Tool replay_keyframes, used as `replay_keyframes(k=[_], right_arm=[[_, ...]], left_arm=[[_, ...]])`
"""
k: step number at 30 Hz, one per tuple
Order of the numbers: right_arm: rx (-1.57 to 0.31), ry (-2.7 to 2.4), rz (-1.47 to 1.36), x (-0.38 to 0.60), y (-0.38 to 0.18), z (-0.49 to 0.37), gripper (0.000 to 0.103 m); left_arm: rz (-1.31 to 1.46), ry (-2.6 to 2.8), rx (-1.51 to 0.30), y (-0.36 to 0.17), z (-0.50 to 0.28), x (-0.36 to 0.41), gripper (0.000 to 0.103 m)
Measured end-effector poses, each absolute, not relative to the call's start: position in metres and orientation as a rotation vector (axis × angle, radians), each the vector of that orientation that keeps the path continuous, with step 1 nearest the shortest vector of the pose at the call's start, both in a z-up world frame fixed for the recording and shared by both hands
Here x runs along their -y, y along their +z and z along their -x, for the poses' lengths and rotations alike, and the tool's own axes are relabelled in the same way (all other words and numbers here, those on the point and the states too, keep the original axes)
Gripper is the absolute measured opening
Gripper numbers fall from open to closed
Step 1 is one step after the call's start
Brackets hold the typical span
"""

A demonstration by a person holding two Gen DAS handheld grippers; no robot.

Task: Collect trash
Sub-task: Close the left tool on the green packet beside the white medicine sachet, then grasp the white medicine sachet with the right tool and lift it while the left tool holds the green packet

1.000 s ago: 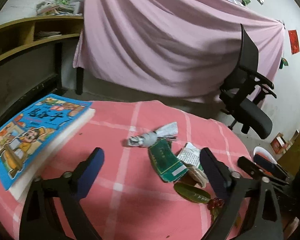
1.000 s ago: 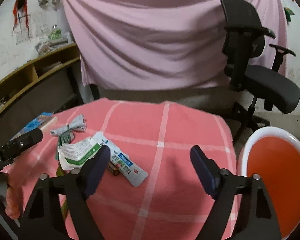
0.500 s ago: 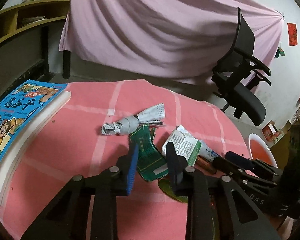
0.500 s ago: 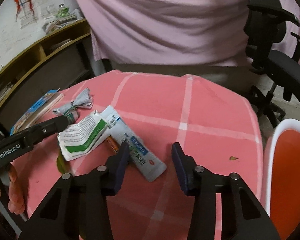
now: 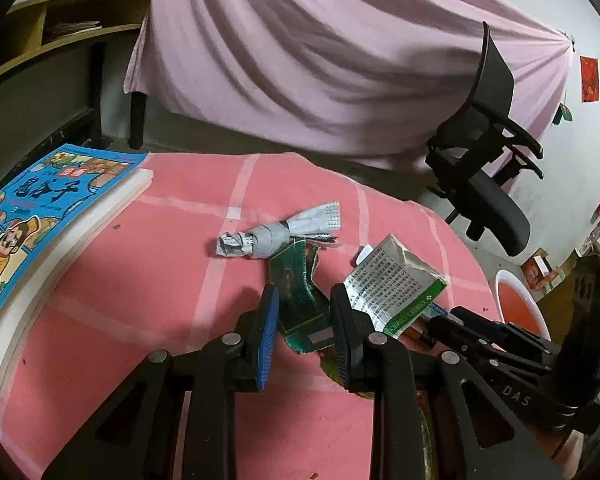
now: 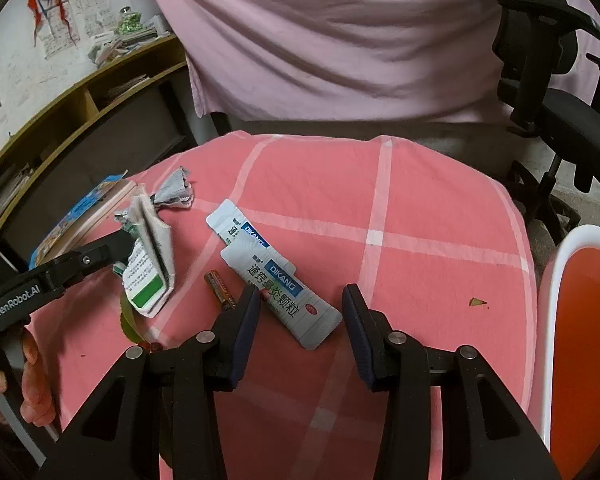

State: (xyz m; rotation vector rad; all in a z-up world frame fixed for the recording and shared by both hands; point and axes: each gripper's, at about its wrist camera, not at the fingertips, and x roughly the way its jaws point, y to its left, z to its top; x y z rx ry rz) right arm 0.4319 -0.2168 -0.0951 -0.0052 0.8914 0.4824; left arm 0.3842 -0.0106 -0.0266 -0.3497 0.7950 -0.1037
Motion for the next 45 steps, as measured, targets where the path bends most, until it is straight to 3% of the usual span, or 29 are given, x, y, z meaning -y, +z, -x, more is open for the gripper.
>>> replay_keyframes(k=[13, 31, 40, 45], right_arm=[[-0.893, 0.487, -0.022, 0.222, -0.096, -0.434, 0.041], [-0.901, 0.488, -0.033, 0.225, -0.096, -0.434, 0.042], [-0.897, 0.452, 0.095, 0.211, -0.098, -0.427, 0.043], [-0.897, 0.456, 0.093, 0.213, -0.098, -0.428, 0.045]], left_arm=[[0.438, -0.102, -0.759, -0.024, -0.376, -0.005, 0.017], [0.357, -0.156, -0.85, -0.034, -0.382, 0.005, 0.022], [0.331, -0.151, -0.857, -0.034, -0.378, 0.006, 0.017], [0.329, -0.111, -0.852, -0.035, -0.378, 0.006, 0.005]])
